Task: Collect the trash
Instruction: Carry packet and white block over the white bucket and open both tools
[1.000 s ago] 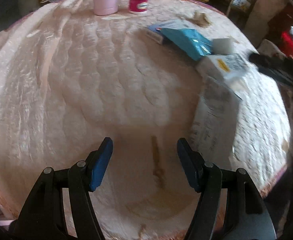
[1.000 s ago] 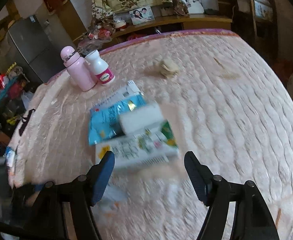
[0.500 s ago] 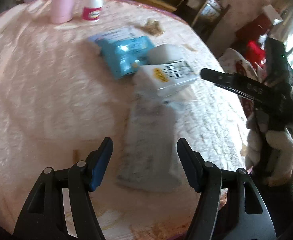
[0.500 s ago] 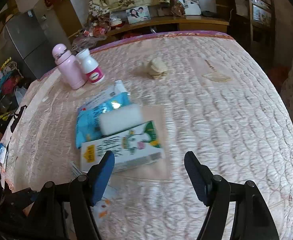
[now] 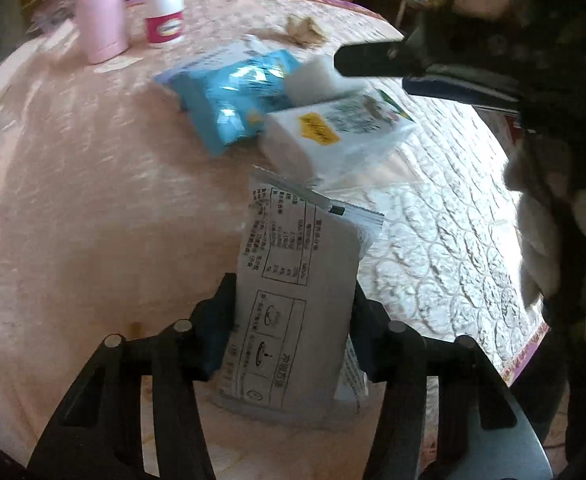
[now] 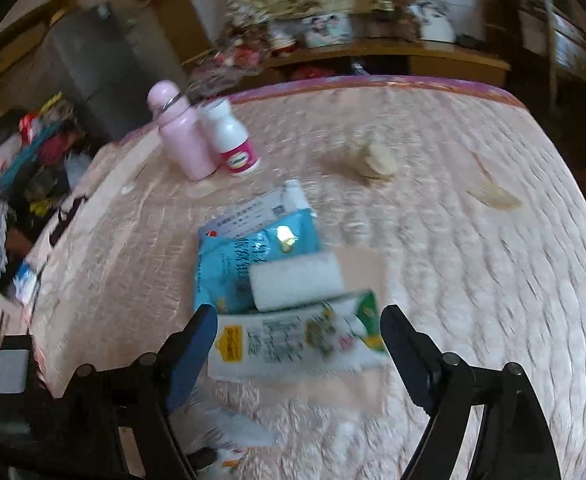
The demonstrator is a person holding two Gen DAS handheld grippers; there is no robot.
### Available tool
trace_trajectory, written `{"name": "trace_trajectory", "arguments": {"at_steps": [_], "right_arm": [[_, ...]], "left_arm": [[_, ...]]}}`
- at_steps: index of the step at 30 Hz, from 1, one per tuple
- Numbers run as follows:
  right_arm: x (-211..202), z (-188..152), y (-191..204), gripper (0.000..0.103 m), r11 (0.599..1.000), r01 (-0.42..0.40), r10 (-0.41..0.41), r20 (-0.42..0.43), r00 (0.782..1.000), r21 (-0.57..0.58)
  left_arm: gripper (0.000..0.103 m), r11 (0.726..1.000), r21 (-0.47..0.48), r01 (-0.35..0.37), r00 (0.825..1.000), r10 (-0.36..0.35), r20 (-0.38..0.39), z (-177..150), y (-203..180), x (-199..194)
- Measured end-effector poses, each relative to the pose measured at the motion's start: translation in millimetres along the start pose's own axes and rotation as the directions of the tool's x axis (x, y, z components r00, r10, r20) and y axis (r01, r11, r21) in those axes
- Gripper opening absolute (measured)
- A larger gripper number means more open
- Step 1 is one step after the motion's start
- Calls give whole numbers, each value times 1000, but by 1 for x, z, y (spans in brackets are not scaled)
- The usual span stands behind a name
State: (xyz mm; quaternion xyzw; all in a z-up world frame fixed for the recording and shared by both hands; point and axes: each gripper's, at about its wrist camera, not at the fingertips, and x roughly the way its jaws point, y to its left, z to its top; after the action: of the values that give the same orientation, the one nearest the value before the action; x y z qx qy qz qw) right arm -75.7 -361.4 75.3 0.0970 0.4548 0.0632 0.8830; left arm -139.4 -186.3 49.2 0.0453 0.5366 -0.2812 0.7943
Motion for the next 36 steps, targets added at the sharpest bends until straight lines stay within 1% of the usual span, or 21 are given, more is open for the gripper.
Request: {"name": "trace_trajectory", "arguments": {"at_steps": [2,5,6,7,8,9,10,11,14,17,19,22,29,32,36], "right_arm": [[14,7,7,82,999,2,-3,-23,1000,-45],[33,12,15,82,994,19,-26,-64,998,-105],[39,12,15,79,993,34,-43,-78,996,-113],[42,12,14,68,991,54,-63,-73,995,-120],[40,12,13,44,990,63,-71,-54,996,-128],[38,12,11,42,993,39,-46,-56,997,-112],[32,11,8,42,996,14,-18,-45,999,-90],[27,10,6,42,996,6,-8,-29,1000,-84],[9,6,5,39,996,16,-14,15,1000,-90],[-14,-1,0,39,998,-6,10,55,998,-69],[-30,-9,-3,39,998,6,-1,75,997,-66],[-50,-26,-11,39,999,15,-11,89,996,-52],[-102,-70,-45,39,996,85,-83,104,991,-15],[-122,-86,-66,39,994,109,-111,109,988,22],[-144,-105,-91,39,985,163,-169,113,979,61]], "left_arm": [[48,1000,-24,-7,1000,8,12,-1,10,-6],[48,998,-60,3,999,-1,32,1,17,-11],[48,998,-66,8,999,-5,41,3,18,-13],[48,998,-67,9,999,-6,49,3,17,-15],[48,998,-67,9,998,-5,58,5,16,-17],[48,998,-65,13,998,-8,69,4,15,-21],[48,998,-64,18,997,-13,78,3,14,-25],[48,998,-61,20,996,-15,86,4,11,-27],[48,998,-68,12,996,-5,94,6,6,-30],[48,998,-63,17,993,-10,117,8,-1,-38],[48,999,-45,6,992,0,127,10,-9,-40],[48,1000,-19,9,992,-7,129,17,-24,-37],[48,998,61,24,988,-33,150,29,-74,-32],[48,994,105,36,987,-52,153,36,-101,-29],[48,986,159,58,985,-82,150,43,-137,-23]]}}
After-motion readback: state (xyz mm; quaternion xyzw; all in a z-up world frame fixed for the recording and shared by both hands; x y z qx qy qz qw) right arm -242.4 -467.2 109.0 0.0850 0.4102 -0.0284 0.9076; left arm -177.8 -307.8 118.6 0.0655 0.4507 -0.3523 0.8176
